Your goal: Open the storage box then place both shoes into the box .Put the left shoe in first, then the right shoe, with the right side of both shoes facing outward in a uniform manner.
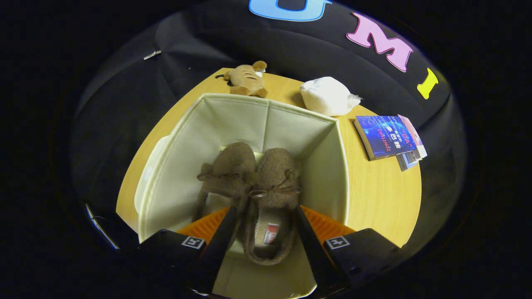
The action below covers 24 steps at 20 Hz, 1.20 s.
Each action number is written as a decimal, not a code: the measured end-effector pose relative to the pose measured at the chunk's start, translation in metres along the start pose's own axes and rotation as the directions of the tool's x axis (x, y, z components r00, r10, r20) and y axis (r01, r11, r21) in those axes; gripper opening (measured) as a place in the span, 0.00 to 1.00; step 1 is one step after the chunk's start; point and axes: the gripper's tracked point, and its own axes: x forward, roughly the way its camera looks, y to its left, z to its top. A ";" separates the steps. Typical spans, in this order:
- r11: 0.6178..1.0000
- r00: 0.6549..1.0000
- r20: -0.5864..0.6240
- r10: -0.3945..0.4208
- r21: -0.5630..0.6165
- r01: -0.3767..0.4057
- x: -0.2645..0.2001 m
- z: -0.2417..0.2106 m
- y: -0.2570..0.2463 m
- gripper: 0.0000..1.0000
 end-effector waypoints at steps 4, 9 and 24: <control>0.999 0.998 0.056 0.019 -0.047 -0.016 -0.017 0.010 -0.008 0.98; 0.993 0.978 0.191 0.079 -0.100 -0.061 -0.047 0.035 -0.031 0.98; 0.995 0.796 0.597 0.103 -0.070 -0.076 -0.189 0.048 -0.223 0.98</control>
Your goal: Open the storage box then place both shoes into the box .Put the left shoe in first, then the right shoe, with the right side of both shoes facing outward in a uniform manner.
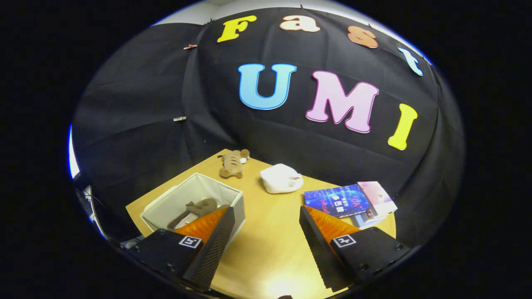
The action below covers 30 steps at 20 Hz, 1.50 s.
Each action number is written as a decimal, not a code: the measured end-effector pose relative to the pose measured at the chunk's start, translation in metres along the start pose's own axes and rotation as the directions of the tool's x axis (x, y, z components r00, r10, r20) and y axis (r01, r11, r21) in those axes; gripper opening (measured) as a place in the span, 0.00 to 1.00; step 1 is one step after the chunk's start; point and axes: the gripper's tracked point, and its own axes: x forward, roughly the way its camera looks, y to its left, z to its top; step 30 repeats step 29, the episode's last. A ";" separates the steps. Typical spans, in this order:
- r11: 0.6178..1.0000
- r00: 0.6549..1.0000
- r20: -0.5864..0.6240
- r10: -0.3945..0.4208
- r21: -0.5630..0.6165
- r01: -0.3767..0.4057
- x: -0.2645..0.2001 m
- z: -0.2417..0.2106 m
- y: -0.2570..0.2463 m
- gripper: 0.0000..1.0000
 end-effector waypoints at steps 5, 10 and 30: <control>0.997 0.989 0.123 -0.076 0.032 0.073 -0.035 0.019 -0.076 0.98; 0.987 0.960 0.233 -0.157 0.070 0.145 -0.062 0.026 -0.144 0.98; 0.970 0.953 0.203 -0.225 0.139 0.199 -0.086 0.003 -0.222 0.97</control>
